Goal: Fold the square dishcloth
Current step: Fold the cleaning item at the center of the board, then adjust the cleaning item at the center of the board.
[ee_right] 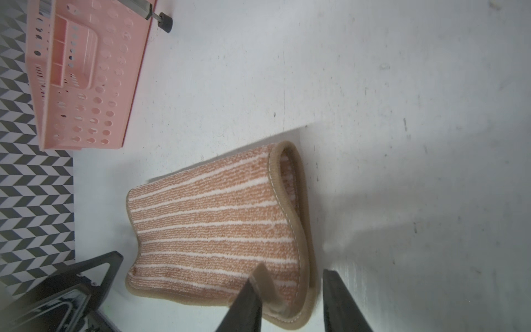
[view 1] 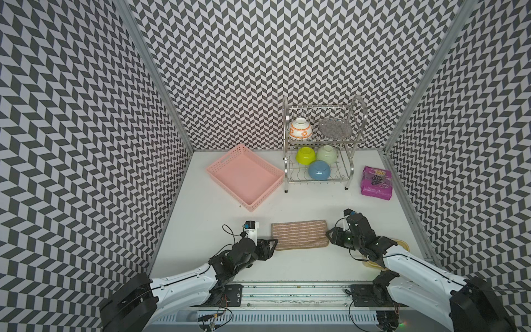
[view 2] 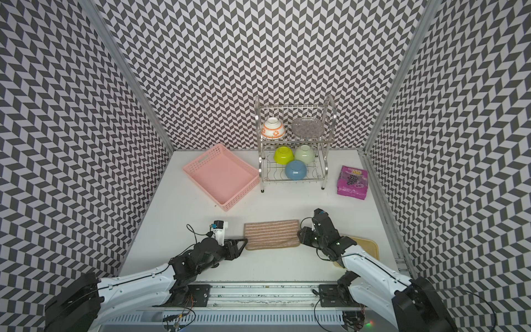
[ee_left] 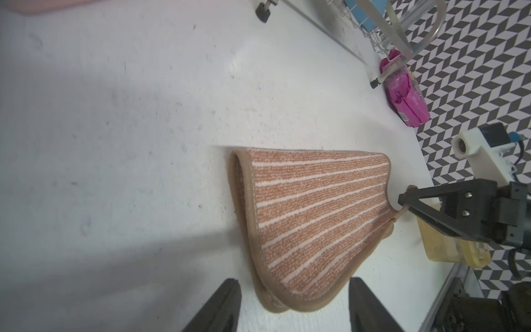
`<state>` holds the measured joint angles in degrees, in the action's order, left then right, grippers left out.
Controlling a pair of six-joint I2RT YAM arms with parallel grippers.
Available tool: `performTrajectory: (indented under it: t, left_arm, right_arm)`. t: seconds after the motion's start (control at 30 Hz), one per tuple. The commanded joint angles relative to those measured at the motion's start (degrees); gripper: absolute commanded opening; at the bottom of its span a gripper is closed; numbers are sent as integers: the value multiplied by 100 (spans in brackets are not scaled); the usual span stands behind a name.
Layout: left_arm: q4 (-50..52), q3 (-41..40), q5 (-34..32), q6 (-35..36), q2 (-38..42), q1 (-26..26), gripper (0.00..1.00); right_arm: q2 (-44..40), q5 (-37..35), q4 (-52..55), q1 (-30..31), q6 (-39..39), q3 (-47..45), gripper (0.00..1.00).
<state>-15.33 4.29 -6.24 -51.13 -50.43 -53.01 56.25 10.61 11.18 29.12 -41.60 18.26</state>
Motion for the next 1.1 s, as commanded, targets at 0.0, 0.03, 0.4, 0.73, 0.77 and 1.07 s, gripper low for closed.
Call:
performTrajectory:
  t: [0.0,0.03,0.4,0.73,0.77,1.07]
  left_arm:
    - [436,200,297,-343,-219,-33,58]
    - [436,249,372,-364,-341,-37,58]
    - [183,687,671,-482,-1289,-42,44]
    - [260,664,843,-580,-1226,-42,26]
    - [313,679,851,-578,-1190,-42,25]
    - [575,772,908,-599,-1061,-49,20]
  right_arm:
    - [-243,101,78,86,-132,134,42]
    - [-313,108,109,97,-151,145,44]
    - [-309,148,133,119,-251,137,50]
    - [-214,389,187,155,-321,-19,47]
    - [-232,397,206,160,-324,-30,47]
    - [-343,370,461,186,-348,-105,47]
